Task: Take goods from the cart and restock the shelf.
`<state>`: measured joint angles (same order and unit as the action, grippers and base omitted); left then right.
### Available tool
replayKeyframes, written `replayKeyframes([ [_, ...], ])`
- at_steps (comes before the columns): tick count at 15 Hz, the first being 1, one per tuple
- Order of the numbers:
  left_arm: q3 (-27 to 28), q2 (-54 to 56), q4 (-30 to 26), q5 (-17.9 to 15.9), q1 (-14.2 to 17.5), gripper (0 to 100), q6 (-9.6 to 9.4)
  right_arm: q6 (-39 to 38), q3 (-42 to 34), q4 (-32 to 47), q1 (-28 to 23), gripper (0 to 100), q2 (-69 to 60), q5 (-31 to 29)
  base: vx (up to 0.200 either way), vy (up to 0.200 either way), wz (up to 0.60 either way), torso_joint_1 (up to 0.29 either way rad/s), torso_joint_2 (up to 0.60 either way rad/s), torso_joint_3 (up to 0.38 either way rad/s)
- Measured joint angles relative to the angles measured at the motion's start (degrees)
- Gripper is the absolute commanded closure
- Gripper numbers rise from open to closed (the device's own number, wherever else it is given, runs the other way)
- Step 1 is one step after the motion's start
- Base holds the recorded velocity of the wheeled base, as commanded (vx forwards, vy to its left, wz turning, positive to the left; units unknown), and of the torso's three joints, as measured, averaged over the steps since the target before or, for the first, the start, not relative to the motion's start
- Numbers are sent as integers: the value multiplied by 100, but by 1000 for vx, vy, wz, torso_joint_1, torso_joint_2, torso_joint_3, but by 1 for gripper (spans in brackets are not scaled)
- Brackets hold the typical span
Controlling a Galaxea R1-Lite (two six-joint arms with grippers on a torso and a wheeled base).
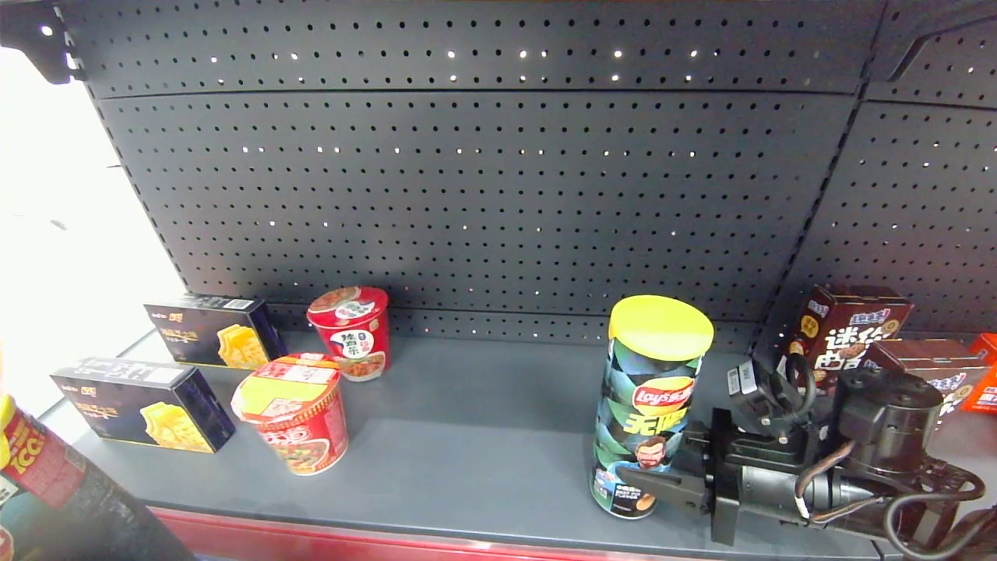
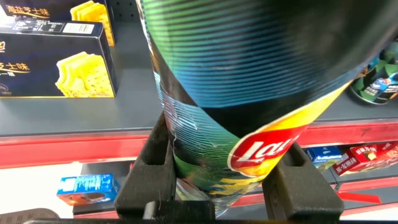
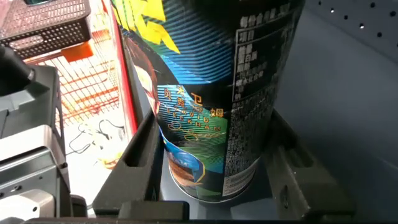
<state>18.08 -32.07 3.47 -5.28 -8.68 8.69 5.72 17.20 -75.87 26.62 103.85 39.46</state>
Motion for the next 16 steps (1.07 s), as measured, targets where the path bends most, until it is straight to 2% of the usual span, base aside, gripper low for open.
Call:
replayKeyframes([
  [8,-122,-15,0,2,-7,100,0,16,-41,-119,82,100,288,-218,0,0,0,0,0,0],
  [9,-124,-15,5,2,-5,100,-2,33,-37,-132,85,0,315,-221,0,0,0,0,0,0],
  [12,-129,-11,2,0,-2,100,9,44,-65,-286,96,0,406,-233,0,0,0,0,0,0],
  [16,-138,-1,2,2,-2,100,112,51,-163,-361,46,0,404,-260,0,0,0,0,0,0],
])
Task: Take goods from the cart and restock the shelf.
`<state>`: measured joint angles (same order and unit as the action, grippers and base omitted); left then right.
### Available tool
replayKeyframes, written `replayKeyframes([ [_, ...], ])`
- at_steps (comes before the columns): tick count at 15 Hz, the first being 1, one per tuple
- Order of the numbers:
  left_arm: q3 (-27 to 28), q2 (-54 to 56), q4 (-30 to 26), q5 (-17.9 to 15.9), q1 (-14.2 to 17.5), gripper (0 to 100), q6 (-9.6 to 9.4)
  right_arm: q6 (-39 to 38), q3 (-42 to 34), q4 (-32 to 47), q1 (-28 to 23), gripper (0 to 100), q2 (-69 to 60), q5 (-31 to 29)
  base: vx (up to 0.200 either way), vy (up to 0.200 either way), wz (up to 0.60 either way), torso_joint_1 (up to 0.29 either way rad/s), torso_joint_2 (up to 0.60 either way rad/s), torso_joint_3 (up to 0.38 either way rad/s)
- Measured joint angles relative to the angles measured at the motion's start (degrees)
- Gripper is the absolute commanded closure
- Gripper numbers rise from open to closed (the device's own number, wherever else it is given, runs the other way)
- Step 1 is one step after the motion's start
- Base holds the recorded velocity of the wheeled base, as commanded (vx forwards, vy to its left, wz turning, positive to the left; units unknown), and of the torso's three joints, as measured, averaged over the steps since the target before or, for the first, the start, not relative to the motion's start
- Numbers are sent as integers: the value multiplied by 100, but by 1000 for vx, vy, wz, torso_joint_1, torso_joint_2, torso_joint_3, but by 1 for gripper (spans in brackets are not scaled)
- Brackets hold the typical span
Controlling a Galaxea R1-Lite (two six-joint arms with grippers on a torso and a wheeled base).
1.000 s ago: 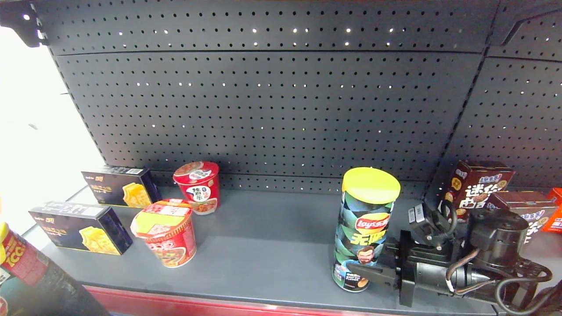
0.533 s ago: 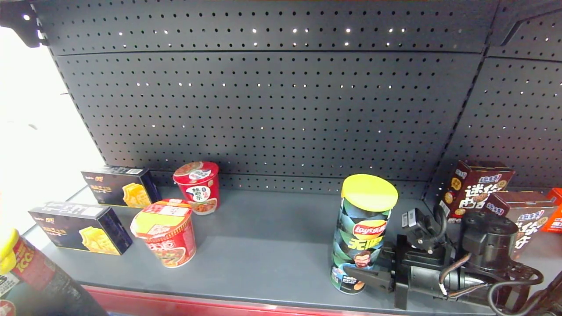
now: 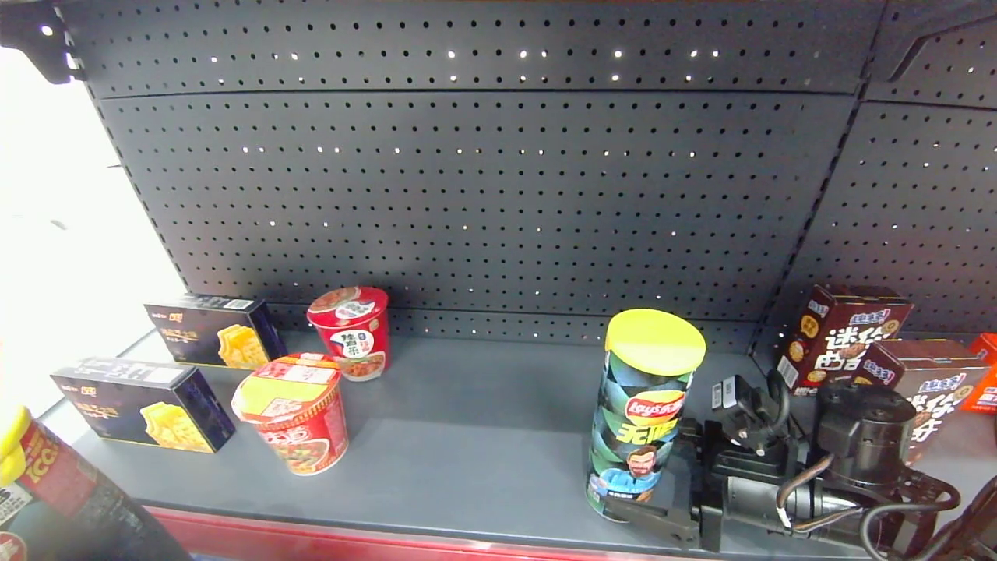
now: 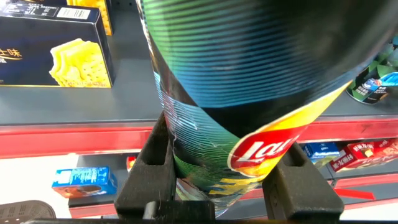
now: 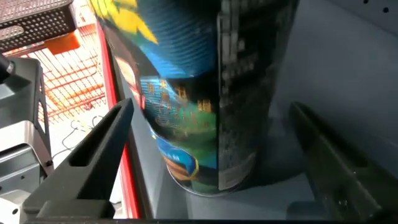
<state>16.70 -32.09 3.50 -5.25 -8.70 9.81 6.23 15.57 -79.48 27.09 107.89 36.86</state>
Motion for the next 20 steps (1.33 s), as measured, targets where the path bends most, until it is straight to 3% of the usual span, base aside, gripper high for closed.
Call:
replayKeyframes([
  [10,0,26,0,0,0,100,0,15,-590,-2,-494,0,-869,22,0,0,0,0,0,0],
  [20,-15,111,-9,1,-6,100,-5,9,-1215,24,-557,0,-2482,16,0,0,0,0,0,0],
])
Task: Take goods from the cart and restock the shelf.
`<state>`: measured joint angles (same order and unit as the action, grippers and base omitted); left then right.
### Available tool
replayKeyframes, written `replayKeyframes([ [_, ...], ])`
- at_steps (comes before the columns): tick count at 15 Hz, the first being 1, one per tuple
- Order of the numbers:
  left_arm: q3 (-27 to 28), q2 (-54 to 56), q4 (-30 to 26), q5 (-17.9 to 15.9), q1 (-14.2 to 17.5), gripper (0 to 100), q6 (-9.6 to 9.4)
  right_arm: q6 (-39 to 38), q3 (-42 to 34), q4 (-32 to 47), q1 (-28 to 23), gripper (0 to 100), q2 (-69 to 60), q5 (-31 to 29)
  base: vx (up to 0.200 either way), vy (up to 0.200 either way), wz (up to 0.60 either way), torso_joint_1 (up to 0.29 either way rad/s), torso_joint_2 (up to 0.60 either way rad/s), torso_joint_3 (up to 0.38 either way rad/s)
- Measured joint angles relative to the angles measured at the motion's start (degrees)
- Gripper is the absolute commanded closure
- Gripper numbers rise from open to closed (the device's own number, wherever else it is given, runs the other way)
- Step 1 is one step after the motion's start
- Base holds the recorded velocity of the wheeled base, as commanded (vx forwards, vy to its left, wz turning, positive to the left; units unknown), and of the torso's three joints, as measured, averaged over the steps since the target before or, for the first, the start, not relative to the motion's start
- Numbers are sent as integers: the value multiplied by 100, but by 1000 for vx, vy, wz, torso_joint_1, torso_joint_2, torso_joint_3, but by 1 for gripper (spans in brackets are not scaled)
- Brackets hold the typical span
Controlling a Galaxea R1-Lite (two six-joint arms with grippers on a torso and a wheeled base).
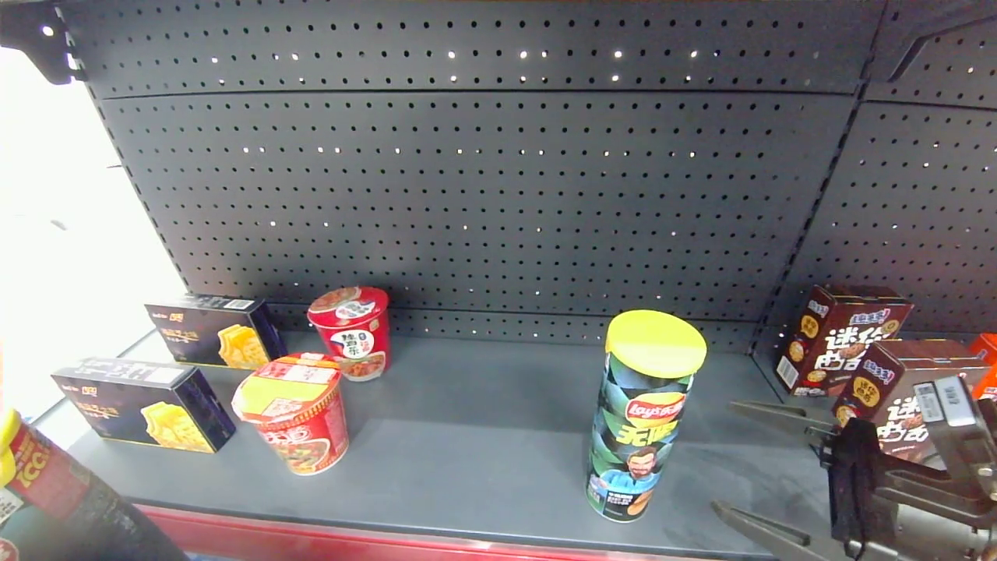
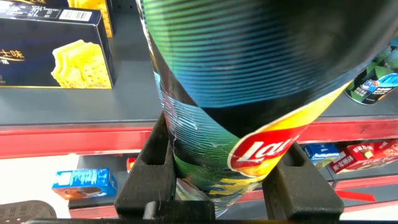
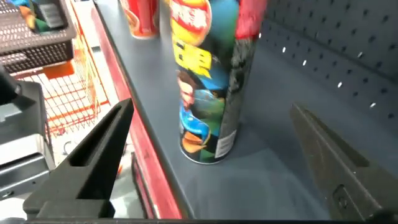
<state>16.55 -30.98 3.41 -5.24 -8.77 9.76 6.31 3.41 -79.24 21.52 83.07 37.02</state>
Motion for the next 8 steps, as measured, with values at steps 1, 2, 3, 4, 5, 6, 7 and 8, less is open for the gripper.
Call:
replayKeyframes([
  [1,0,11,0,0,-2,100,0,0,-46,2,-51,0,-215,-2,0,0,0,0,0,0],
  [2,0,24,0,0,-2,100,-2,0,-107,27,-171,0,-438,-7,0,0,0,0,0,0],
  [3,0,46,0,2,-2,100,-9,0,-166,50,-302,0,-644,-10,0,0,0,0,0,0],
  [4,-2,80,-2,12,-2,100,-6,0,-227,112,-427,0,-846,-13,0,0,0,0,0,0],
  [5,-2,140,-52,27,0,100,-6,-2,-268,288,-558,0,-1087,-51,0,0,0,0,0,0],
  [6,22,207,-218,34,4,100,-16,-7,-290,529,-664,0,-1342,-150,0,0,0,0,0,0],
  [7,80,300,-395,38,4,100,-33,-16,-300,874,-735,0,-1636,-278,0,0,0,0,0,0],
  [8,122,413,-562,46,6,100,-46,-22,-300,1330,-779,0,-1974,-429,0,0,0,0,0,0],
])
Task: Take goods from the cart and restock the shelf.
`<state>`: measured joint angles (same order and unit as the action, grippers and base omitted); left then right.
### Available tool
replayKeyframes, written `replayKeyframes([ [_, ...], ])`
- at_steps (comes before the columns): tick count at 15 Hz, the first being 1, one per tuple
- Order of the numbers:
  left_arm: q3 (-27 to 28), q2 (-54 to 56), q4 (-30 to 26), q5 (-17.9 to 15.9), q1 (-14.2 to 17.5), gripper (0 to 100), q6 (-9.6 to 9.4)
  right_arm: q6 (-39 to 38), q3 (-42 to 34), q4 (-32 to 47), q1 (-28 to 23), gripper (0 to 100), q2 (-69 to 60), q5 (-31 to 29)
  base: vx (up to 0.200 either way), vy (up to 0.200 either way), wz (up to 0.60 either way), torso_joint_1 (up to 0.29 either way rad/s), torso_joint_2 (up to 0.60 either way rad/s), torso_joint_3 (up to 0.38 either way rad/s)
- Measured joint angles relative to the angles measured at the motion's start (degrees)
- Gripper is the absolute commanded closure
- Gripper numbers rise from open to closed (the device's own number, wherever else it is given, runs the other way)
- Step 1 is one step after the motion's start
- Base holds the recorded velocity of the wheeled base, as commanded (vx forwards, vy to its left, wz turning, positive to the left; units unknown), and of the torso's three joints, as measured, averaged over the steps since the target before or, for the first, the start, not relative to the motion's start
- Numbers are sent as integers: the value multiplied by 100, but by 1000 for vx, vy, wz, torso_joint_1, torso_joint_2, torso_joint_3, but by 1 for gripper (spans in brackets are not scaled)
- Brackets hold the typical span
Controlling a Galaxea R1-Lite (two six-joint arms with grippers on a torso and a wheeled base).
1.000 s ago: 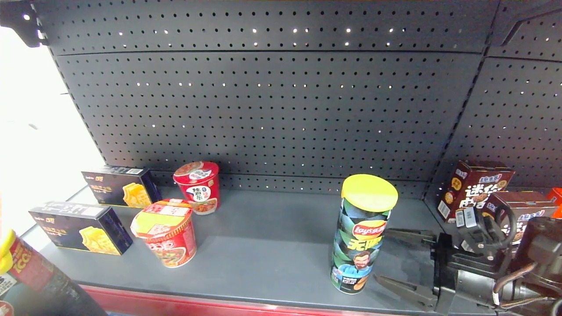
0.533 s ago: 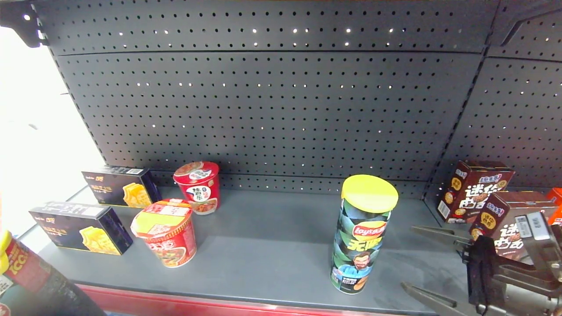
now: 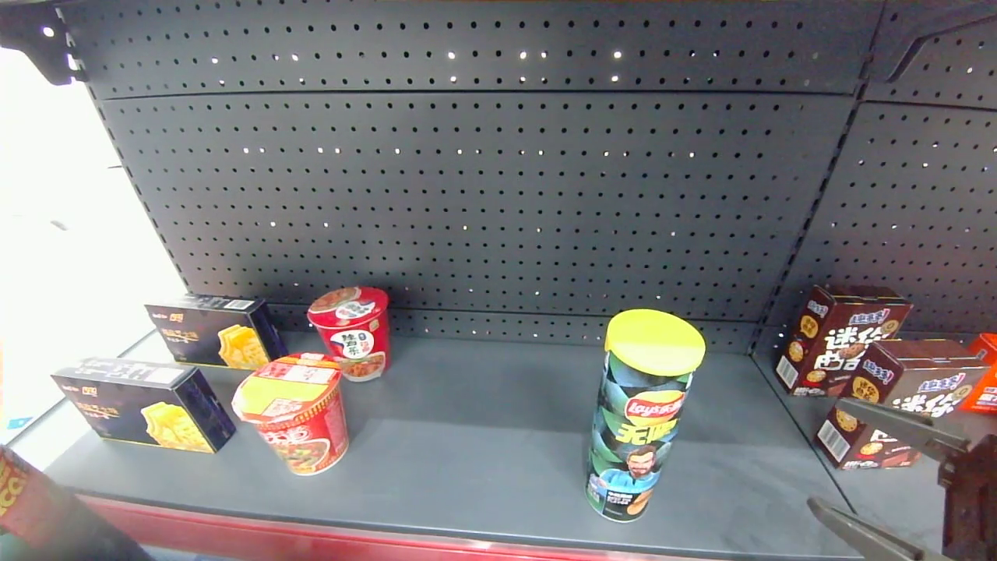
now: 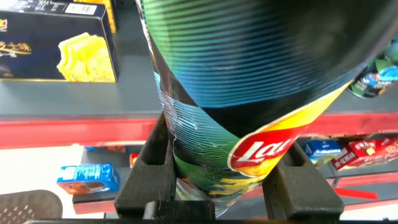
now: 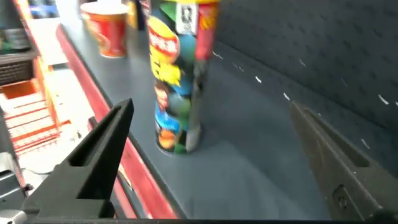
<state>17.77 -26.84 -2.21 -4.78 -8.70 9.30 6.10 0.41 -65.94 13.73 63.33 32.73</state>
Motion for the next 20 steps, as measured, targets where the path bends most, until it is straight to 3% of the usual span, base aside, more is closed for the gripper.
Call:
replayKeyframes([
  [3,122,308,-146,145,2,100,-9,-13,82,1556,-52,0,-1157,-652,0,0,0,0,0,0],
  [6,315,461,-158,152,0,100,-60,-24,495,3323,-168,0,-2315,-1859,0,0,0,0,0,0],
  [11,614,581,-160,150,-2,100,-619,-35,1002,6123,-408,0,-4578,-3518,0,0,0,0,0,0],
  [13,695,616,-160,128,-5,100,-681,-68,1159,6869,-530,0,-5426,-4080,0,0,0,0,0,0],
  [16,998,542,-135,-59,-44,100,-870,-71,848,6645,-627,0,-5983,-4357,0,0,0,0,0,0],
  [18,1174,405,-134,-369,-68,100,-1003,20,317,6171,-642,0,-6112,-4406,0,0,0,0,0,0],
  [20,1351,168,-113,-696,-79,100,-1242,93,43,6203,-642,0,-6176,-4454,0,0,0,0,0,0],
])
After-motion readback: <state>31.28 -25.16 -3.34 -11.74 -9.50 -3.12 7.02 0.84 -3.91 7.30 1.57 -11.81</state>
